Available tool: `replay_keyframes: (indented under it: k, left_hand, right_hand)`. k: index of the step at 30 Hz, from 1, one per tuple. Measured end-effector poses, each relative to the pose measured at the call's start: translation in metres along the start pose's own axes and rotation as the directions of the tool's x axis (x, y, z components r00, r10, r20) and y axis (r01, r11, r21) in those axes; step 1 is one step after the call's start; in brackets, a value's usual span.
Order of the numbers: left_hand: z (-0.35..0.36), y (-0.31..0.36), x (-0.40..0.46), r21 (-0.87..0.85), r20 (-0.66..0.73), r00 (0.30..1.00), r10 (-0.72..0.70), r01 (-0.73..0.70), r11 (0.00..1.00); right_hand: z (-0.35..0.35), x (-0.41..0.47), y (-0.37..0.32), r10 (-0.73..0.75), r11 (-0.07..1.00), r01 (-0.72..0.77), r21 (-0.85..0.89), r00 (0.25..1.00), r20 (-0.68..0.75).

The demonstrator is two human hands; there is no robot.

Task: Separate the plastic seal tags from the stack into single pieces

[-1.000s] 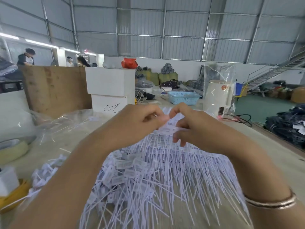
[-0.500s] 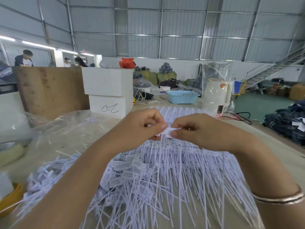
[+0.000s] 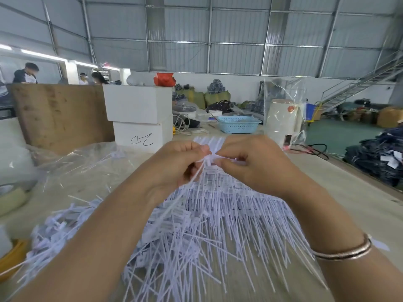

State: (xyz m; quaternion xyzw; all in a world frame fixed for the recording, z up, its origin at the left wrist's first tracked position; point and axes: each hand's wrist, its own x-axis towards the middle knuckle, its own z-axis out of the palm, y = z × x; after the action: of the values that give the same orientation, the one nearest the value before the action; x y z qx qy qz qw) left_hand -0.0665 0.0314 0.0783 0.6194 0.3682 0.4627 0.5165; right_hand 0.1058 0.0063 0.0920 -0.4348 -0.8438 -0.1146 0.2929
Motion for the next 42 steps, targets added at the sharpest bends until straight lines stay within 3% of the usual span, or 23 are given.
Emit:
replay_keyframes:
  k: [3,7,10,12,14,16,17,20,22,24,25,29,34,42]
  left_hand:
    - [-0.003,0.003,0.000,0.021,0.023,1.000,-0.002,0.002,1.000]
    - [-0.016,0.008,-0.004,0.089,0.173,0.984,0.038,-0.054,0.995]
    - [-0.027,0.010,-0.008,-0.084,0.334,0.939,0.082,-0.057,0.995]
    - [-0.040,0.013,-0.008,-0.127,0.303,0.946,0.110,-0.075,0.989]
    - [-0.054,0.013,-0.006,0.168,0.171,0.976,0.132,-0.161,0.973]
    - [-0.059,0.007,-0.001,0.513,0.066,0.983,0.172,-0.181,0.839]
    - [-0.059,0.003,0.002,0.607,0.043,0.983,0.177,-0.166,0.777]
    - [-0.055,-0.010,0.007,0.772,0.034,0.993,0.112,-0.097,0.628]
    - [-0.057,-0.013,0.009,0.871,0.025,0.996,0.080,-0.061,0.487]
    - [-0.057,-0.012,0.009,0.906,0.008,0.995,0.097,-0.048,0.421]
    - [-0.054,-0.011,0.008,0.897,0.009,0.991,0.133,-0.067,0.437]
    - [-0.024,-0.004,-0.002,0.711,0.094,0.969,0.229,-0.226,0.666]
    - [-0.002,-0.015,0.000,0.650,0.097,0.922,0.374,-0.344,0.678]
    - [0.003,-0.025,0.000,0.682,0.126,0.911,0.392,-0.366,0.633]
  right_hand:
    - [-0.002,-0.001,-0.004,-0.010,0.997,0.010,-0.076,1.000,0.007]
    - [-0.004,-0.002,-0.003,0.029,0.965,-0.062,0.255,0.991,0.132]
    - [-0.011,-0.005,0.005,0.054,0.852,-0.126,0.508,0.987,0.154]
    - [-0.021,-0.010,0.016,0.120,0.792,-0.183,0.582,0.982,0.147]
    - [-0.024,-0.012,0.027,0.165,0.794,-0.243,0.558,0.968,0.188]
    - [-0.018,-0.011,0.031,0.187,0.836,-0.306,0.455,0.939,0.288]
    - [-0.015,-0.010,0.030,0.197,0.857,-0.331,0.394,0.918,0.344]
    - [-0.005,-0.008,0.024,0.197,0.894,-0.347,0.282,0.872,0.448]
    - [-0.002,-0.008,0.021,0.194,0.894,-0.347,0.283,0.870,0.454]
    - [0.001,-0.006,0.018,0.192,0.897,-0.330,0.295,0.890,0.412]
    - [0.002,-0.005,0.017,0.187,0.902,-0.311,0.298,0.906,0.379]
    - [0.004,-0.002,0.011,0.136,0.923,-0.216,0.319,0.957,0.255]
    - [0.006,-0.002,0.013,0.181,0.915,-0.261,0.306,0.947,0.265]
    - [0.008,-0.003,0.008,0.132,0.946,-0.191,0.263,0.965,0.228]
